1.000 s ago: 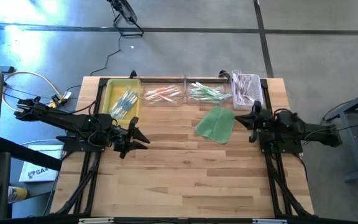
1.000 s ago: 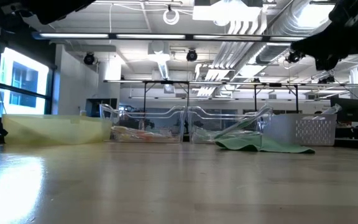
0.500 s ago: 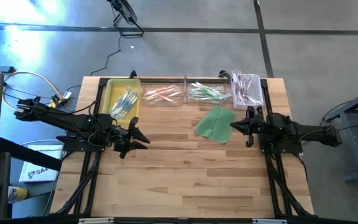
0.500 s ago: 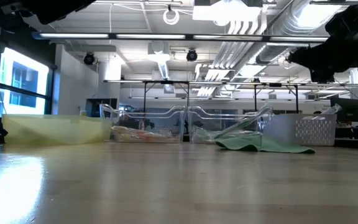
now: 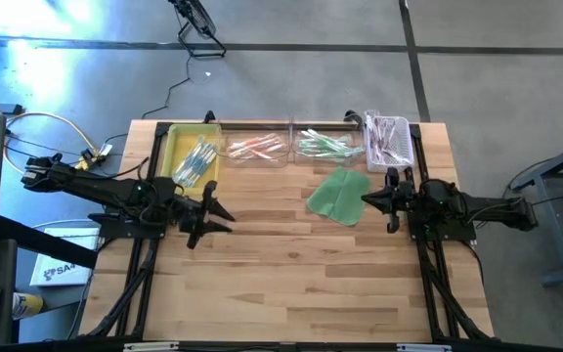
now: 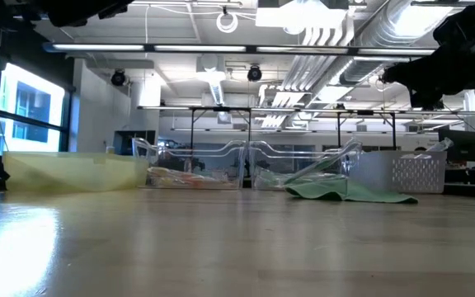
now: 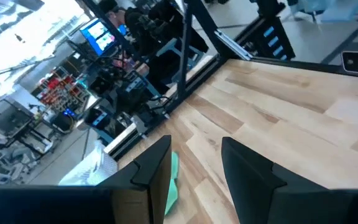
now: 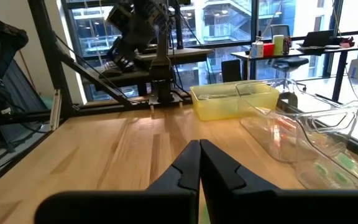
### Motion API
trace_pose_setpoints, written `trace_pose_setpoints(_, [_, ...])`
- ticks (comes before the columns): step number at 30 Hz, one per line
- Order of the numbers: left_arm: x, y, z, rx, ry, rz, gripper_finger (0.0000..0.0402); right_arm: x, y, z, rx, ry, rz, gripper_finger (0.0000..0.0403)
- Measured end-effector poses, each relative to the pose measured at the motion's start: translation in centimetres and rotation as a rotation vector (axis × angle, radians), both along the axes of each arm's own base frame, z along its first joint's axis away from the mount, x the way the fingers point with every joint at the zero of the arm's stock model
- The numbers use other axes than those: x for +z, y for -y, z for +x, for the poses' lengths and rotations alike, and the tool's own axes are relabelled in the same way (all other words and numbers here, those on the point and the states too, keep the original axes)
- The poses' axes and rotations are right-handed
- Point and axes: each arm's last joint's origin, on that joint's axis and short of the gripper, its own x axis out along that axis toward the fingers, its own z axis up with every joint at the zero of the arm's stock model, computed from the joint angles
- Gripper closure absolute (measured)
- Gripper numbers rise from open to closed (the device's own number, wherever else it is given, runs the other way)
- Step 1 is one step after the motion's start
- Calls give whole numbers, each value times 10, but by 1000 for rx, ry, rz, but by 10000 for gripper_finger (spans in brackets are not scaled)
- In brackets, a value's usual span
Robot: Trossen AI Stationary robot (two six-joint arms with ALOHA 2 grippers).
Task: Pick & Place Toothbrushes
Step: Return to Home Position
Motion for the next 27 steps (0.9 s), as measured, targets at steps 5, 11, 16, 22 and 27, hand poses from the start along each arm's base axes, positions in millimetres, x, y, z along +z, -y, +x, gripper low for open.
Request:
trace_pose_setpoints(5, [2, -7, -18, -18, -21, -6, 265, 0, 0, 0, -10, 2, 2, 401])
trace_pose_setpoints(11, [15, -11, -51, -21, 82, -15, 265, 0, 0, 0, -10, 9, 12, 401])
trace_pose_setpoints(16, [20, -14, -81, -17, 175, -23, 265, 0, 0, 0, -13, 9, 10, 401])
trace_pose_setpoints(22, [17, -18, -103, 22, 203, -27, 265, 0, 0, 0, -13, 9, 8, 401])
trace_pose_setpoints(27, [14, -19, -111, 41, 201, -28, 265, 0, 0, 0, -13, 9, 4, 401])
